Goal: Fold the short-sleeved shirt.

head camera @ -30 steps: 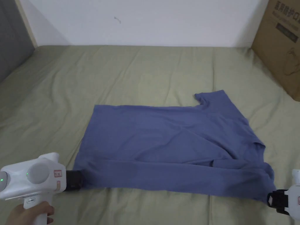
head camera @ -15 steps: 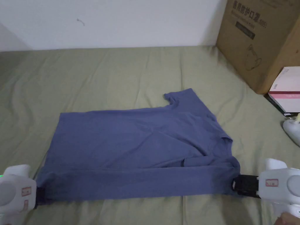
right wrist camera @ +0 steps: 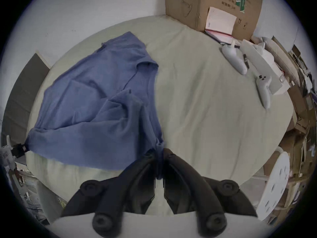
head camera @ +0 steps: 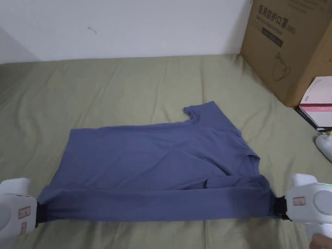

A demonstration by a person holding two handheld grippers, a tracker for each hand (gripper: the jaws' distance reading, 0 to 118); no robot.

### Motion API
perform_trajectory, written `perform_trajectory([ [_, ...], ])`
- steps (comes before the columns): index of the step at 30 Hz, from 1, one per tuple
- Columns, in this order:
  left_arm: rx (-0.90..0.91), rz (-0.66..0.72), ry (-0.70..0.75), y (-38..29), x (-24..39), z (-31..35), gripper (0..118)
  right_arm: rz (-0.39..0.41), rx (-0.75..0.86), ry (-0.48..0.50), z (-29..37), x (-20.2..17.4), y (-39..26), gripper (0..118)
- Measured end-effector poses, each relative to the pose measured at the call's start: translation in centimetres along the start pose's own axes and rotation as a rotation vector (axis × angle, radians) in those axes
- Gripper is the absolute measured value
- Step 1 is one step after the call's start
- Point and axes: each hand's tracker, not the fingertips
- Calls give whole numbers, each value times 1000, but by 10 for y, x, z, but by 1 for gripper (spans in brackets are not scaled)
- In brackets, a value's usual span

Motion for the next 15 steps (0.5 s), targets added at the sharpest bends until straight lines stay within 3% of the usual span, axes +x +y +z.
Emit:
perform_trajectory([
  [4,9,-66,37,-12,2,18,8,-13,58,0,34,6,-3,7],
  [7,-3,-95,43,-28,0,28,8,57,49,-15,47,6,-12,7],
  [15,-124,-106,64,-90,-11,14,8,77,-76,-42,23,16,-64,7],
])
